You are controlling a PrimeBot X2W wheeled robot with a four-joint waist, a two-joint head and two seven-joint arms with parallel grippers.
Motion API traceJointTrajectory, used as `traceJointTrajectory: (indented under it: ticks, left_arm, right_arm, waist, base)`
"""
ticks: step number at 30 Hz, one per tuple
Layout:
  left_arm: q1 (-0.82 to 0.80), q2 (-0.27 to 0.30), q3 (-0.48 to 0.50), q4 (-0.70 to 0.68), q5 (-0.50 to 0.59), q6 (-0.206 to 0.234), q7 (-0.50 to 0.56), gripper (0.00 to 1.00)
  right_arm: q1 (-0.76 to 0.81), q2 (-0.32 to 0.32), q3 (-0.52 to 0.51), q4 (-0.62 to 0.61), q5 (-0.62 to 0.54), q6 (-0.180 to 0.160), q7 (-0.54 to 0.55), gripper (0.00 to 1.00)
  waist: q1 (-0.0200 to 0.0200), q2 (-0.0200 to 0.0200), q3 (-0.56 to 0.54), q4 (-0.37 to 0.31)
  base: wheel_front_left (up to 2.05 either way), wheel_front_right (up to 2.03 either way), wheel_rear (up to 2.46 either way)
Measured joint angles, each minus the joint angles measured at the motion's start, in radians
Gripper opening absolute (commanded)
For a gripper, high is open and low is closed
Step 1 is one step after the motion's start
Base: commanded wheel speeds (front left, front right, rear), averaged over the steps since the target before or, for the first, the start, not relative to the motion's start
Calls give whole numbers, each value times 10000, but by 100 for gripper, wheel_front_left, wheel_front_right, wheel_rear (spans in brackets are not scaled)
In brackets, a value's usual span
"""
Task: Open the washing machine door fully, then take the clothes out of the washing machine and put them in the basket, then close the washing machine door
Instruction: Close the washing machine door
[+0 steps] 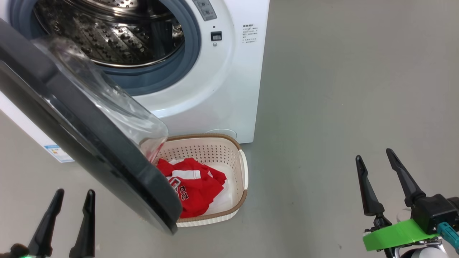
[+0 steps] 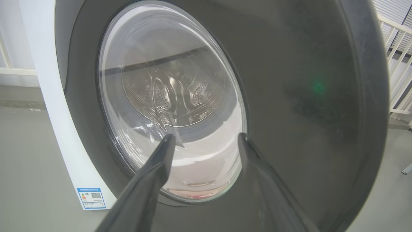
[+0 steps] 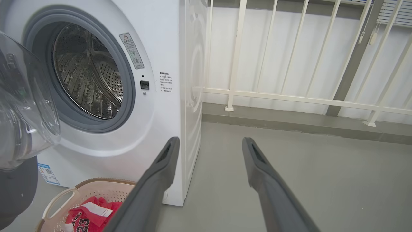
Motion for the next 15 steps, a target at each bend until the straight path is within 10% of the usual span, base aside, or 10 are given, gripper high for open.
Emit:
traceJointTrajectory:
  ticks: [15]
  left_arm:
    - [125,-245,234,130,257,-92,-2,100]
  right_arm:
    - [193,8,102,-58,13,0,0,100]
  waist:
    - [0,-1,-106,28]
  base:
    - [0,0,0]
